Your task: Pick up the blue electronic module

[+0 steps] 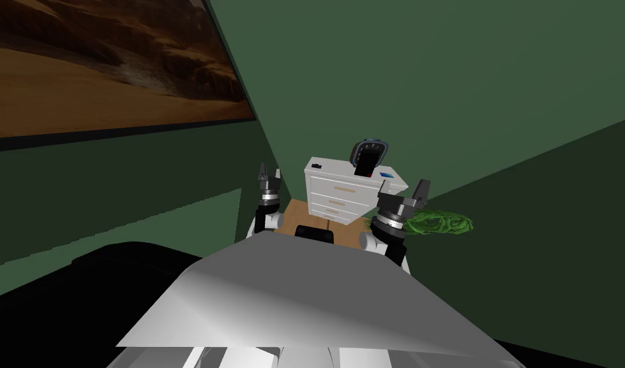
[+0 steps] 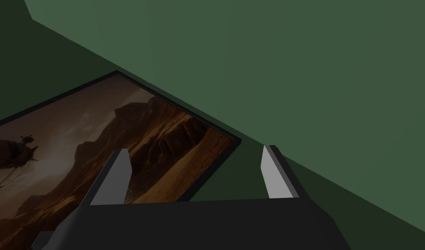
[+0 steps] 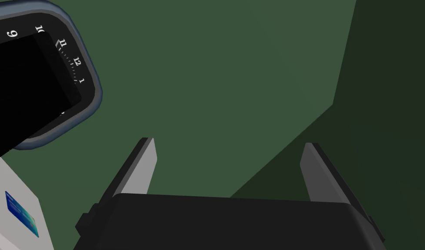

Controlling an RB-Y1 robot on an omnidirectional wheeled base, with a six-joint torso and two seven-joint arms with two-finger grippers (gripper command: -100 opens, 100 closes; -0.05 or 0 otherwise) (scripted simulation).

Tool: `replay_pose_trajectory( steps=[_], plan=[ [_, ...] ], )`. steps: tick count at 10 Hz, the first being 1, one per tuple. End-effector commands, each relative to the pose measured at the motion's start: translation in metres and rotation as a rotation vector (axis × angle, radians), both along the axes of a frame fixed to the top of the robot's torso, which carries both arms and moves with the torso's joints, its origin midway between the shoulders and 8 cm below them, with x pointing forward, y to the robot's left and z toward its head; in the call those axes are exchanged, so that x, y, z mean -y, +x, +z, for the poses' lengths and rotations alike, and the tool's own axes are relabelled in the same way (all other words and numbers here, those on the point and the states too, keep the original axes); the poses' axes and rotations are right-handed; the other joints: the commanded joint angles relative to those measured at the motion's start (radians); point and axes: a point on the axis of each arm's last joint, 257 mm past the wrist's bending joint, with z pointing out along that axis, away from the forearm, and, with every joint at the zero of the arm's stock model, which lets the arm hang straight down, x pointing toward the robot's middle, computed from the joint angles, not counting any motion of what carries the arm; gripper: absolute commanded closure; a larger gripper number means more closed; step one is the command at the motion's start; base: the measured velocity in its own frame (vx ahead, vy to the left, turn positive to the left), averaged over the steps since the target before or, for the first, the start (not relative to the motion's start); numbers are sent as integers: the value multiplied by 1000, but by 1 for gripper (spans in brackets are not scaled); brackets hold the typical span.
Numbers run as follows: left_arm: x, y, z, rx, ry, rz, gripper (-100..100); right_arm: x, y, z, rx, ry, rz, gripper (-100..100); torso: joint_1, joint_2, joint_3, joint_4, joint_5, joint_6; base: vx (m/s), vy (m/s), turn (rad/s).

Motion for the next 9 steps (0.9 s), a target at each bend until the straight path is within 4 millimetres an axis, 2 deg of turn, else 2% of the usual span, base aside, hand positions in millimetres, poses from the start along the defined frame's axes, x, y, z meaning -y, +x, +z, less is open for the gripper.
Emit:
replay_pose_trajectory(
  steps=[1, 4, 5, 8, 9],
  plan=[
    [7, 7, -3, -16, 30, -30, -100, 0, 0, 0, 0, 0, 0, 0, 0, 0, 0, 0, 0, 0, 9, 11, 13],
    [26, 32, -13, -70, 89, -105, -100, 0, 0, 0, 0, 0, 0, 0, 3, -2, -1, 0, 1, 0, 23, 36, 18],
    [26, 32, -12, -69, 96, -108, -100, 0, 0, 0, 0, 0, 0, 0, 3, -2, -1, 0, 1, 0, 18, 34, 7],
    [48, 67, -27, -147, 161, -184, -100, 0, 0, 0, 0, 0, 0, 0, 3, -2, -1, -1, 1, 0, 31, 42, 28],
    [49, 71, -25, -151, 162, -187, -100, 0, 0, 0, 0, 0, 0, 0, 4, -3, -2, -1, 1, 0, 31, 37, 4]
  ],
)
